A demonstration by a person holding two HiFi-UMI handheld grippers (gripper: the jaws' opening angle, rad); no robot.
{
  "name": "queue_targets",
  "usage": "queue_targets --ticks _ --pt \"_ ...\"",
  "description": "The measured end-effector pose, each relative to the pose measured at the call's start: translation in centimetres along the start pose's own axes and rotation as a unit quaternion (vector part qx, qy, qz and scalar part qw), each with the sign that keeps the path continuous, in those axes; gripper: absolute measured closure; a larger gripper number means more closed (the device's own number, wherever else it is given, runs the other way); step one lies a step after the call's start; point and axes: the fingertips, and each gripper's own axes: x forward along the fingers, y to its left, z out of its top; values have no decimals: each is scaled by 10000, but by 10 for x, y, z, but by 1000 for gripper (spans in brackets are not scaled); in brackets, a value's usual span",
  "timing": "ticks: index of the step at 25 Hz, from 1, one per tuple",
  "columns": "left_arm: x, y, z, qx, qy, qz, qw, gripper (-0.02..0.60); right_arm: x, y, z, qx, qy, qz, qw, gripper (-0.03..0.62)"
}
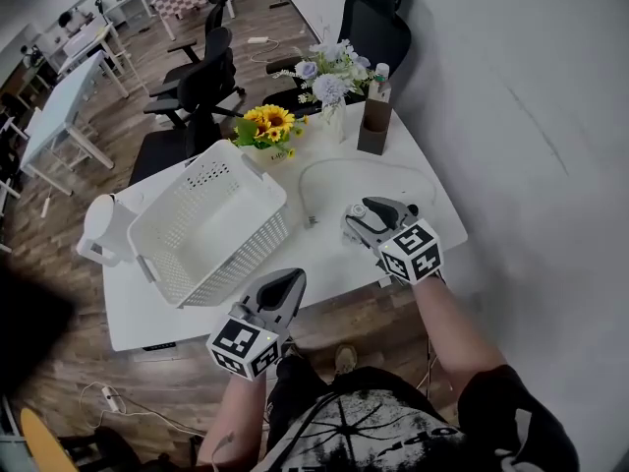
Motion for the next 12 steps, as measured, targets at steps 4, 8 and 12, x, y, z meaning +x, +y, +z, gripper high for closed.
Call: queue_targets --ticks 4,8,12 --pt "-1 -4 6 78 -72 31 9999 571 -13 4 4 -77 -23 -31 10000 396" --pt "-1 -10 9 126 -133 70 9998 571 -32 6 6 -68 -75 -78 9999 396" --pt "2 -19 11 214 -151 15 9997 571 -54 11 12 -104 -222 -125 9996 398"
